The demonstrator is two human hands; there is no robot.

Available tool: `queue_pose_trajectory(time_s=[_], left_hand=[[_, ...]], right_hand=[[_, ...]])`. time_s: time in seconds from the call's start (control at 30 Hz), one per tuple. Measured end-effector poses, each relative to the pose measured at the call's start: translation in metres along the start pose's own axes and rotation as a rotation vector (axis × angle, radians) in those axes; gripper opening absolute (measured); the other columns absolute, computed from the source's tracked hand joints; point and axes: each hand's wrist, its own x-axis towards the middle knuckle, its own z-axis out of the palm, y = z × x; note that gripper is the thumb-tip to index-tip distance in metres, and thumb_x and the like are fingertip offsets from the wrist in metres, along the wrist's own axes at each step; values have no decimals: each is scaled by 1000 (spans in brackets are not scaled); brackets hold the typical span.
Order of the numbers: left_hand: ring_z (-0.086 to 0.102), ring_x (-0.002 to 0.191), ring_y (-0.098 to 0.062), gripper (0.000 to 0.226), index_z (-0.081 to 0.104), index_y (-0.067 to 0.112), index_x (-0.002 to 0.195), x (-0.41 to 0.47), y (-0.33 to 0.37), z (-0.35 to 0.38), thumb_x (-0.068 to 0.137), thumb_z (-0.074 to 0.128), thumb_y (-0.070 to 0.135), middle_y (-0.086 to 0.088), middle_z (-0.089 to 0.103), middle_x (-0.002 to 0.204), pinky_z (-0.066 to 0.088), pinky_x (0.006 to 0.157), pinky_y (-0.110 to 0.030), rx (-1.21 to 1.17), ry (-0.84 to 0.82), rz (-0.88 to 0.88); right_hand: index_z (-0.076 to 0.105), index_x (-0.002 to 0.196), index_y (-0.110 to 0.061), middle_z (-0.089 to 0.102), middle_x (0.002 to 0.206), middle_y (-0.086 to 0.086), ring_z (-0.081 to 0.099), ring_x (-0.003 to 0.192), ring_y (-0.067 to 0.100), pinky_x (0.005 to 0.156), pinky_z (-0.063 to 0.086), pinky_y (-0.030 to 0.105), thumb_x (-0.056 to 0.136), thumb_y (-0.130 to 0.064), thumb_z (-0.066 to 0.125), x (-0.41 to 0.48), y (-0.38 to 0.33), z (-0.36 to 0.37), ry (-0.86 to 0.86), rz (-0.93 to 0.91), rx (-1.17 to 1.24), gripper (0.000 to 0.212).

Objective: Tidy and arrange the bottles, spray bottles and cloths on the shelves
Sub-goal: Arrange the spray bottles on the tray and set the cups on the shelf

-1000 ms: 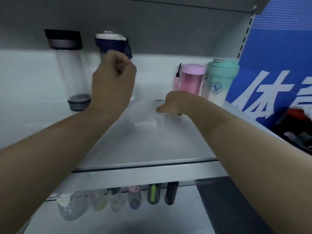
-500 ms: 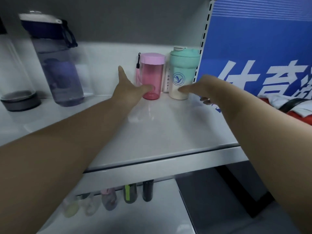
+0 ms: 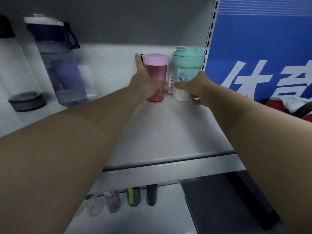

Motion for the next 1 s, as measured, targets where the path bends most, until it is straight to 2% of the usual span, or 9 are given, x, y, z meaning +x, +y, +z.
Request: queue_pose_trajectory(time_s=[0.17,0.27,0.4,0.53,0.6,0.77,0.83,0.97,1.0], left_hand=[[58,115,-32,125,-5,25,155,-10,-4,-30,69,87,27,-7,52,137,53,96,-49,78,31,3],[60,111,-31,112,11,23,151,-17,-11,-55,69,87,27,-6,55,130,55,92,-48,126,52,-17],[60,108,-26,111,12,23,152,-26,-17,-83,70,87,29,-3,57,128,55,90,-42,176,83,-42],[63,95,-21,102,31,18,145,-34,-15,-90,60,86,31,0,62,111,58,77,-37,177,128,-111],[66,96,-24,102,43,14,137,-32,-17,-93,46,83,38,-3,66,109,60,81,-45,143,179,-134],[57,112,-31,84,26,12,142,-40,-17,-97,77,79,25,-11,56,126,53,92,-45,221,265,-209],[57,113,-32,82,26,12,142,-42,-16,-97,80,77,26,-12,55,128,53,89,-43,233,280,-216],[57,115,-34,84,24,14,145,-45,-14,-99,80,76,26,-14,54,131,52,93,-46,222,299,-224],[57,116,-35,86,23,15,147,-46,-16,-99,80,76,26,-14,53,131,52,94,-47,209,311,-221]], right_hand=[[52,125,-11,62,108,8,54,83,25,68,48,34,66,-54,84,6,3,13,116,-49,-99,79],[55,120,-9,64,105,9,56,75,23,57,44,29,65,-57,84,0,0,21,70,-57,-117,78],[57,118,-11,68,102,10,59,61,21,50,45,28,55,-58,86,-21,-16,43,-39,-114,-79,84],[58,118,-15,69,106,8,71,83,25,52,51,27,29,-59,83,-32,-31,77,-164,-150,-1,102],[54,121,-15,66,111,7,69,90,26,52,50,27,41,-51,89,-38,-38,88,-204,-140,37,95],[46,124,-14,61,119,8,61,95,24,51,44,26,59,-41,92,-35,-40,94,-188,-65,83,84],[43,126,-13,59,121,9,61,102,26,58,48,30,63,-40,91,-34,-40,98,-154,-70,66,83],[38,130,-10,53,128,12,55,118,31,93,55,42,70,-40,87,-35,-41,104,-52,-109,20,83],[38,130,-9,53,128,12,55,118,31,94,55,43,71,-40,87,-37,-42,105,-45,-111,24,82]])
